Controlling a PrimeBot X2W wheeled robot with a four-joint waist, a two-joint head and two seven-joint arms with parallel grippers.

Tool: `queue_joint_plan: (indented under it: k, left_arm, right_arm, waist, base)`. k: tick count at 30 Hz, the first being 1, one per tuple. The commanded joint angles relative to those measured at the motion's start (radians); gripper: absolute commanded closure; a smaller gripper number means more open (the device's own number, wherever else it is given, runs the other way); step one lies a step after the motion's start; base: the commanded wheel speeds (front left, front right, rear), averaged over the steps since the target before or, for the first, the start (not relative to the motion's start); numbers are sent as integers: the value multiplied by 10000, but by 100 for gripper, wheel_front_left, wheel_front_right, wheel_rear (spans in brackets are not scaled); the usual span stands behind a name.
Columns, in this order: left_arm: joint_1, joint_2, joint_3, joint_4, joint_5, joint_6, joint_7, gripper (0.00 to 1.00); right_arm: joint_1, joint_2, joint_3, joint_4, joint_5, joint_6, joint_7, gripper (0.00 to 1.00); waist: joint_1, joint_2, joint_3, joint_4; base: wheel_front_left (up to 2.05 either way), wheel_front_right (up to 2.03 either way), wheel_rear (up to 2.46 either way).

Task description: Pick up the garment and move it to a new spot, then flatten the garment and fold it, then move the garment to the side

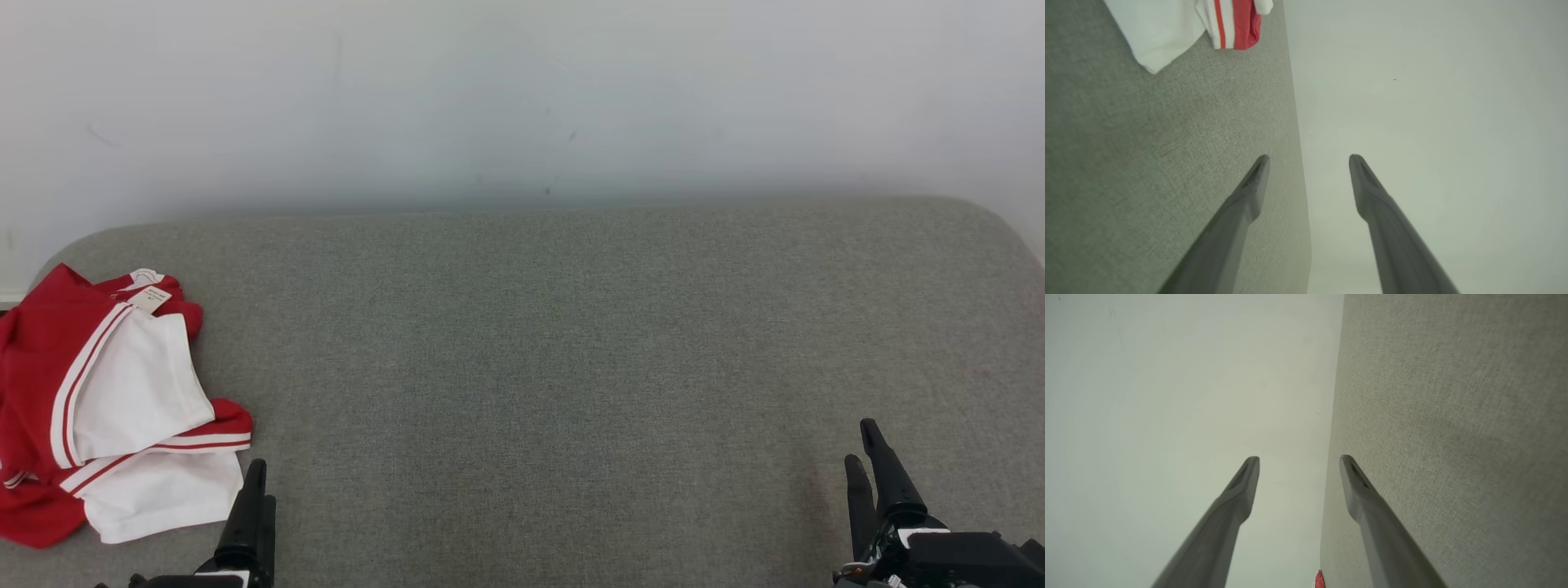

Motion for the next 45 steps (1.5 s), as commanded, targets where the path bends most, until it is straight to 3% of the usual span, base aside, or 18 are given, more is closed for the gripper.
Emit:
queue_joint_plan:
  k: [1, 14, 33, 45]
  left_arm:
    - [-252, 82, -65, -132, 340, -5, -114, 0]
    - [-275, 52, -20, -155, 3019, 0, -694, 0]
    - [-147, 71, -351, -491, 6573, 461, -1368, 0]
    - [-103, 83, -567, -547, 8576, 595, -1762, 0]
  right_arm:
    - [-72, -46, 16, -247, -265, -2, -120, 0]
    - [89, -61, 77, -529, -2650, -4, -694, 0]
    - [272, -79, 347, -607, -6652, -7, -1371, 0]
    - [331, -90, 446, -672, -8489, -9, -1757, 0]
  waist:
    - [0, 0, 3, 1]
    - [0, 0, 9, -20]
    - [0, 0, 23, -39]
    - [0, 0, 25, 6]
  base:
    - [0, 0, 0]
    - [0, 0, 0]
    - [0, 0, 0]
    - [0, 0, 0]
